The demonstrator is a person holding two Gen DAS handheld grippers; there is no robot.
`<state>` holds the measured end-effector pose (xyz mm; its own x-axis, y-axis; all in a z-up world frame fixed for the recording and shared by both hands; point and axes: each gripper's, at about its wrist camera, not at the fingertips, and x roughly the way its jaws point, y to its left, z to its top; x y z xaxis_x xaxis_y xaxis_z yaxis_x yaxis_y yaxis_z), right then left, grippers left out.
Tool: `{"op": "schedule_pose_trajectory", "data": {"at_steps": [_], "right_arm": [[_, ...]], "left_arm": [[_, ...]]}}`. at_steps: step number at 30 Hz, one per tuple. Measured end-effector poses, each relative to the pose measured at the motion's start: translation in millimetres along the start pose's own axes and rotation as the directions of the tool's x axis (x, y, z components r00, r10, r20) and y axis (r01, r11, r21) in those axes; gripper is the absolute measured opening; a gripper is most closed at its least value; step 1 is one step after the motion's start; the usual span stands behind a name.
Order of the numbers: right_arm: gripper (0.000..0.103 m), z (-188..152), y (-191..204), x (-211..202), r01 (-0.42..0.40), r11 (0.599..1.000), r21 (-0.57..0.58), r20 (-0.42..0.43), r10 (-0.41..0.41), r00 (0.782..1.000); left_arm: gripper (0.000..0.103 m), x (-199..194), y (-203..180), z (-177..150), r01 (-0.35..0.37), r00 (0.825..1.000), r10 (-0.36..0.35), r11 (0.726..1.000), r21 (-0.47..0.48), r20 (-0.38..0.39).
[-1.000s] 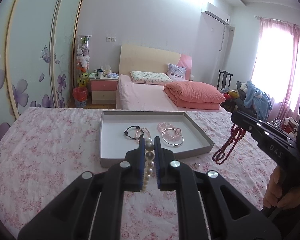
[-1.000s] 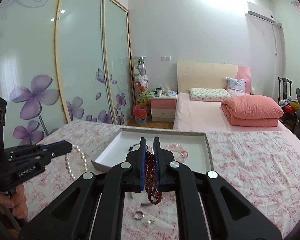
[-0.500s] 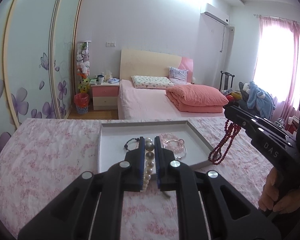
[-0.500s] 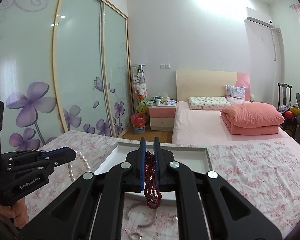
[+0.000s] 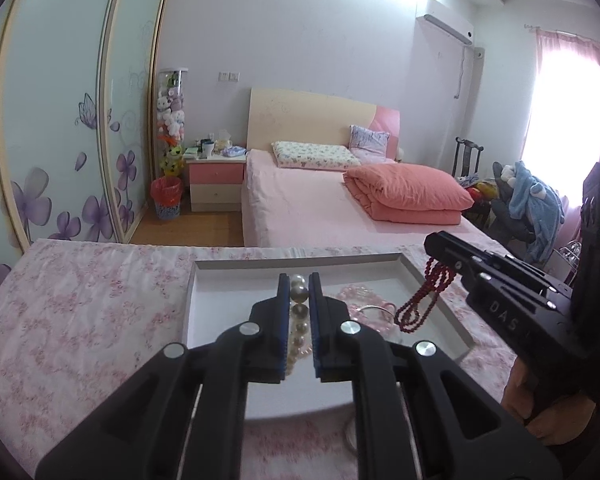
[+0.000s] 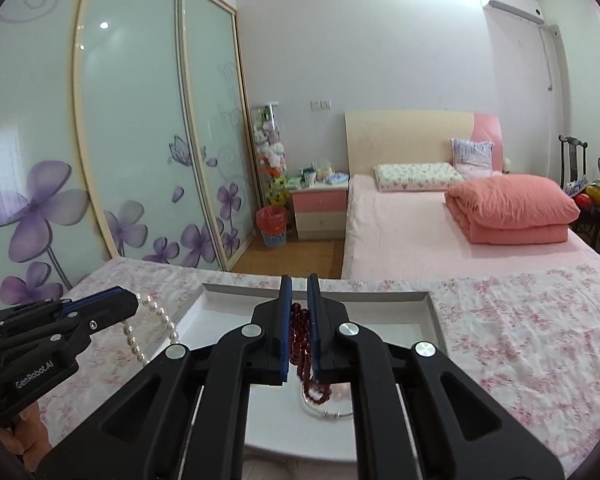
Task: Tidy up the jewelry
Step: 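Lower both bracelets into the tray and open both tools, then grasp the silver cuff bangle with the left tool while the right tool moves to a pearl earring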
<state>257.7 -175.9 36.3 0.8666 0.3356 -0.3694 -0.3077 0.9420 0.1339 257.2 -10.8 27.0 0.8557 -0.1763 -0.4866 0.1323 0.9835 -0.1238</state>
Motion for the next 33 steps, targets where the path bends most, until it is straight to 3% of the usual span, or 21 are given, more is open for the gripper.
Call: {"op": "schedule_pose_trajectory", "data": {"at_steps": [9, 11, 13, 26, 33], "right_arm": [[0.011, -4, -15, 48, -0.005, 0.998, 0.057, -0.090, 0.011, 0.996], [0.028, -6, -18, 48, 0.006, 0.998, 0.063, -0.094, 0.000, 0.996], [0.034, -8, -22, 42, 0.023, 0.998, 0.061, -0.080, -0.018, 0.997], [0.034, -25, -31, 2, 0.066, 0.997, 0.051, -0.109, -0.060, 0.992], [0.034, -53, -28, -22, 0.067, 0.998, 0.021, -0.190, -0.062, 0.980]], "left_arm": [[0.011, 53, 9, 0, -0.007, 0.998, 0.004, 0.999, -0.045, -0.069], [0.015, 55, 11, -1, -0.010, 0.997, 0.006, 0.999, -0.053, -0.071], [0.018, 53, 15, -3, -0.022, 0.998, 0.019, 0.998, -0.058, -0.065], [0.023, 15, 29, -20, -0.056, 0.996, 0.051, 0.996, -0.067, -0.074], [0.024, -1, 13, -53, 0.006, 0.988, -0.015, 0.998, -0.056, -0.152]]}}
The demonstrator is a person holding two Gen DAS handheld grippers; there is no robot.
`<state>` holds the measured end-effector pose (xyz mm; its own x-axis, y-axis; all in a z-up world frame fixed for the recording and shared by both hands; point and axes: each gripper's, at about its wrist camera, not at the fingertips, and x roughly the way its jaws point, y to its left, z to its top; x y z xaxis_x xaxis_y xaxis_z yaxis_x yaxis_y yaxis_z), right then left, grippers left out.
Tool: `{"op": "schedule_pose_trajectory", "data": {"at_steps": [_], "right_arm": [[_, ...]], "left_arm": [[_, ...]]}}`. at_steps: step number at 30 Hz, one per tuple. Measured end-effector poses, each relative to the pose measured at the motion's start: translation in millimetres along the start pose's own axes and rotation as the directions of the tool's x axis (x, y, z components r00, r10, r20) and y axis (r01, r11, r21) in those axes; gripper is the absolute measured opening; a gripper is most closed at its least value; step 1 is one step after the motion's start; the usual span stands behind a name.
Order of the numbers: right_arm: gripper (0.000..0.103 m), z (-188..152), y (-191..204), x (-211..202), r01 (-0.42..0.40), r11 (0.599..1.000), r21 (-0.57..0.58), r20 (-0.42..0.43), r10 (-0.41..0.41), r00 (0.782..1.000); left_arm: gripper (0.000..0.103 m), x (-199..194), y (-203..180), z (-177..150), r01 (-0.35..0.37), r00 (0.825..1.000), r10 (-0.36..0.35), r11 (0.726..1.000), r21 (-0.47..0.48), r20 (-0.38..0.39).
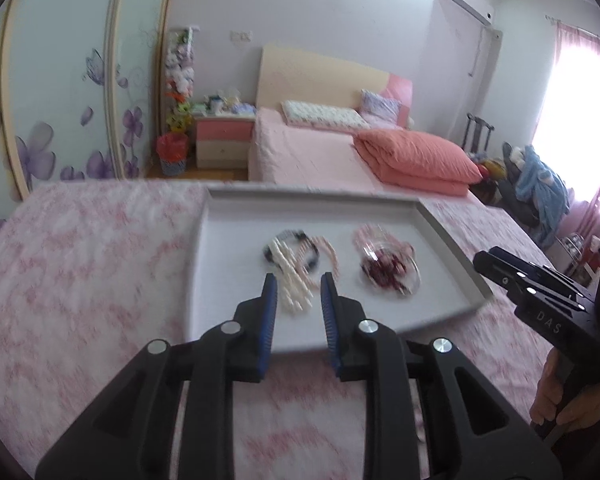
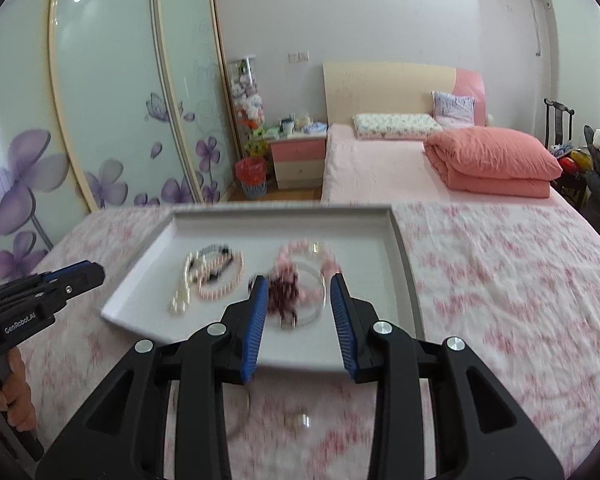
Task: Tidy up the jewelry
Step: 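Grasp the silver cuff bangle with the left tool while the right tool moves to a pearl earring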
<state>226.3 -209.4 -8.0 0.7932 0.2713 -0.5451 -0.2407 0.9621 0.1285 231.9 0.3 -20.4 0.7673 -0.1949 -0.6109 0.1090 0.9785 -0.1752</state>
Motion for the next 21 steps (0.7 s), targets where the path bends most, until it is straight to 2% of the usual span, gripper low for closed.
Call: {"op": "schedule_pose_trajectory", "data": {"at_steps": [2, 6, 12, 16, 21], "right_arm": [[0.034, -9, 0, -4, 0.005, 1.000, -0.011, -0.027, -0.005, 1.000], [0.034, -29, -6, -11, 0.017, 1.000, -0.018, -0.084, -0.019, 0.996], [0.034, -45, -17, -18, 0.023, 1.000, 0.020, -0.114, -0.020, 0.993], [0.034, -53, -26, -22, 0.036, 0.999, 0.037, -0.125, -0.031, 0.992], [0.034, -63, -43, -20, 0.071, 0.995, 0.075, -0.163, -0.058, 0.985]], "left_arm": [[0.025, 1, -7, -11, 0.027, 0.999, -0.027, 1.000, 0.003, -0.034], [0.042, 4, -28, -28, 0.071, 0.994, -0.068, 0.997, 0.039, -0.080], [0.065, 20, -70, -42, 0.127, 0.983, -0.108, 0.985, 0.119, -0.151], [0.072, 34, -88, -48, 0.118, 0.978, -0.086, 0.980, 0.162, -0.192], [0.074, 52, -96, -53, 0.076, 0.972, -0.031, 0.979, 0.190, -0.232]]}}
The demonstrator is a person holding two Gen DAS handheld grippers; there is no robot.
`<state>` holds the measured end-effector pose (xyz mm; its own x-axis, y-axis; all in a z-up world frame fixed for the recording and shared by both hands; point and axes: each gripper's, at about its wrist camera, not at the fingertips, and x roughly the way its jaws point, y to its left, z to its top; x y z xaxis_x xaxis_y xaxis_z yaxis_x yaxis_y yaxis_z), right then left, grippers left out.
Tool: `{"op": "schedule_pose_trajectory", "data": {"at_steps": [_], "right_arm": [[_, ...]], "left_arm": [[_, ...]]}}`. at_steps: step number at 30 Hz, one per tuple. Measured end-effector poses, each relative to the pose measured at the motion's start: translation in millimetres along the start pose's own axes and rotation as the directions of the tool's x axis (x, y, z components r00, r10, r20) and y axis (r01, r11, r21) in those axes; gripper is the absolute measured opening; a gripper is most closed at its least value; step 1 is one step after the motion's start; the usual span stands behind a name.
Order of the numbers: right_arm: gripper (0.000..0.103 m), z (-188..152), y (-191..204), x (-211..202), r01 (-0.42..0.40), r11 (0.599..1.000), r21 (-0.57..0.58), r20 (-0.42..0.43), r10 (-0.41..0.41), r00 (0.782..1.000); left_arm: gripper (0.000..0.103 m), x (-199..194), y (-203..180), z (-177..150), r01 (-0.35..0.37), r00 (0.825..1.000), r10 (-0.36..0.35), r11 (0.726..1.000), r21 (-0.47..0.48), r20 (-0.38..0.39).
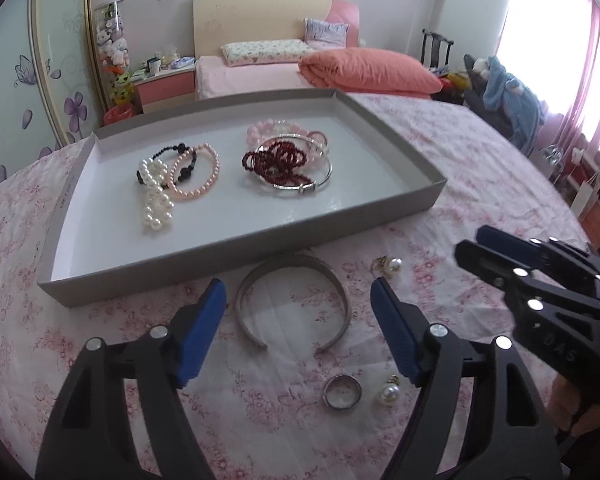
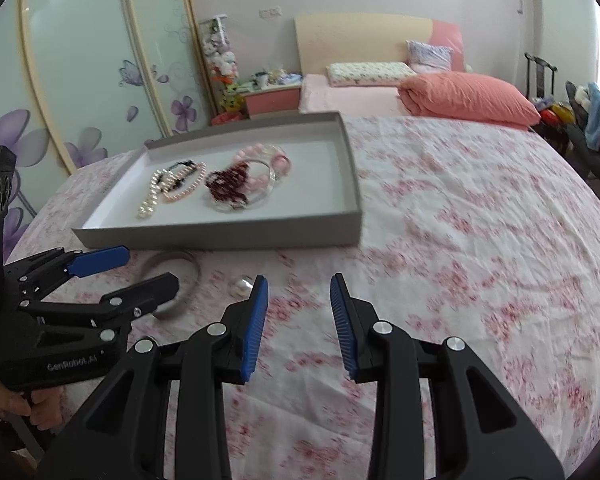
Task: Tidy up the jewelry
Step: 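Grasp the silver cuff bangle with the left tool while the right tool moves to a pearl earring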
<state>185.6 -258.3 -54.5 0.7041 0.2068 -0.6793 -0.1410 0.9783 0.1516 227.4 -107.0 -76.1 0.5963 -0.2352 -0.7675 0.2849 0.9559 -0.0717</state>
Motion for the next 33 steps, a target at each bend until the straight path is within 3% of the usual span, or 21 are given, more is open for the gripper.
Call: {"op": "schedule_pose_trajectory", "data": {"at_steps": [9, 11, 14, 18, 33], "right_arm": [[0.034, -4, -9, -2, 0.010, 1.000, 0.021, -0.008, -0.010, 1.000], [0.034, -5, -9, -2, 0.009, 1.000, 0.016, -0.008, -0.009, 1.000], [0.034, -5, -6, -2, 0.007, 1.000, 0.010, -0.009, -0.007, 1.000], [0.034, -5, -1, 0, -0.005, 1.000, -0.007, -0.018, 0.005, 1.000], [0.034, -4, 40, 21, -0.073, 0.992, -0.102, -0.087, 0.064, 0.994]], "left_arm": [[0.076, 23, -6, 0, -0.087, 0.994, 0.089, 0.995, 0.047, -0.057], [0.076, 24, -2, 1, -0.087, 0.995, 0.088, 0.996, 0.030, -0.056], [0.066, 23, 2, 3, -0.082, 0.995, 0.083, 0.996, 0.023, -0.047], [0.066, 20, 12, 2, -0.079, 0.996, 0.079, 0.997, 0.000, -0.048], [0.066, -42, 110, -22, -0.182, 0.983, 0.184, 0.970, -0.160, -0.006]]}}
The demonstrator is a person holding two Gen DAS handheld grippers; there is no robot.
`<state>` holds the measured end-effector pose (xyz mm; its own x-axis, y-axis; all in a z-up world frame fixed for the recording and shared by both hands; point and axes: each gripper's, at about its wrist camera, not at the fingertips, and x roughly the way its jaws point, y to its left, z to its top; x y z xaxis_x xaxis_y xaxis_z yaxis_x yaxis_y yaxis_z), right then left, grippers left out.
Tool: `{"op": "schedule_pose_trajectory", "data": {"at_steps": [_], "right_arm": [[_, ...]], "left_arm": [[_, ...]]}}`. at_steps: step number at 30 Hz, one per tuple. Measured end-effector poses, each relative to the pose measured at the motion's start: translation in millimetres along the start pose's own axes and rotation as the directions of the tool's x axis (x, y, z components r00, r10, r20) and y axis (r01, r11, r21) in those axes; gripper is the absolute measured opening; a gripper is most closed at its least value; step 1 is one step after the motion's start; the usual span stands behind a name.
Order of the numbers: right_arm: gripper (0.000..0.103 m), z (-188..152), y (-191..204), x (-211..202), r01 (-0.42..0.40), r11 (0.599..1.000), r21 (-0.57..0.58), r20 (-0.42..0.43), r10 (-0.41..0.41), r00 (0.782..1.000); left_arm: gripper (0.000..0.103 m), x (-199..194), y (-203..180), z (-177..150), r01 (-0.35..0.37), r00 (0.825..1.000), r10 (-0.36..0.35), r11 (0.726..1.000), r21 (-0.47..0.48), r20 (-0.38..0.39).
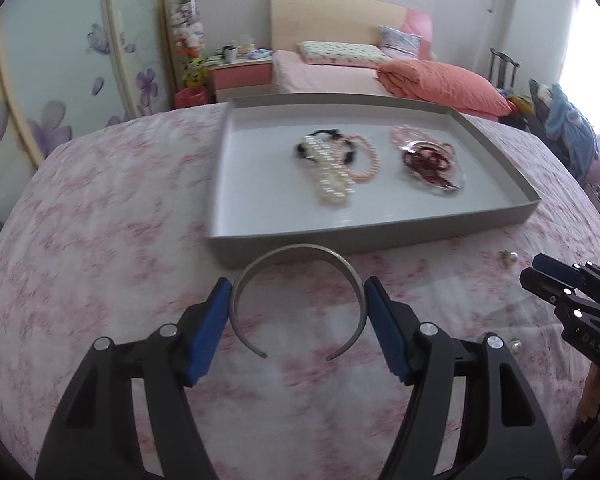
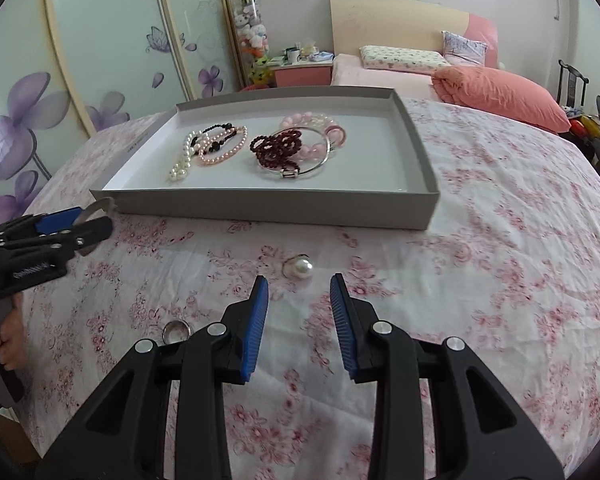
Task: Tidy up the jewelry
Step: 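Grasp the silver cuff bangle with the left tool while the right tool moves to a pearl earring, then grasp the pearl earring with the right tool while the left tool lifts the bangle, then carry the bangle and pearl earring over the gray tray with both tools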
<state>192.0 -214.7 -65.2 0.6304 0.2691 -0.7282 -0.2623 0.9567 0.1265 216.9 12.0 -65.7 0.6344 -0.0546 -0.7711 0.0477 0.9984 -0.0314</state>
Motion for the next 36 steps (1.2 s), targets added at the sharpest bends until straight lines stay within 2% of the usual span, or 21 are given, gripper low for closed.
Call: {"op": "schedule_pose_trajectory", "data": {"at_steps": [5, 14, 29, 30, 31, 36], "right_arm": [[0.034, 7, 2, 6, 0.009, 1.000, 0.003, -0.006, -0.009, 1.000], [0.028, 10, 0, 19, 0.028, 1.000, 0.004, -0.042, -0.028, 0.999], [0.022, 12, 3, 23, 0.045, 0.999, -0.020, -0.041, -0.046, 0.998], [0.021, 12, 3, 23, 0.047, 0.999, -0.021, -0.041, -0.047, 0.998], [0.014, 12, 3, 23, 0.051, 0.998, -0.022, -0.042, -0.052, 0.998], [0.014, 11, -1, 21, 0.059, 0.998, -0.002, -0.038, -0.059, 0.998]], "left_arm": [[0.066, -3, 18, -1, 0.013, 1.000, -0.013, 0.999, -0.036, 0.000], [0.066, -2, 21, 0, 0.031, 0.999, -0.032, 0.997, -0.065, -0.005], [0.066, -8, 28, 4, 0.041, 0.999, -0.041, 0.995, -0.094, 0.006], [0.066, -7, 27, 3, 0.042, 0.999, -0.042, 0.995, -0.093, 0.006], [0.066, -8, 27, 3, 0.043, 0.999, -0.042, 0.995, -0.094, 0.005], [0.066, -8, 27, 3, 0.040, 0.999, -0.040, 0.995, -0.095, 0.007]]}}
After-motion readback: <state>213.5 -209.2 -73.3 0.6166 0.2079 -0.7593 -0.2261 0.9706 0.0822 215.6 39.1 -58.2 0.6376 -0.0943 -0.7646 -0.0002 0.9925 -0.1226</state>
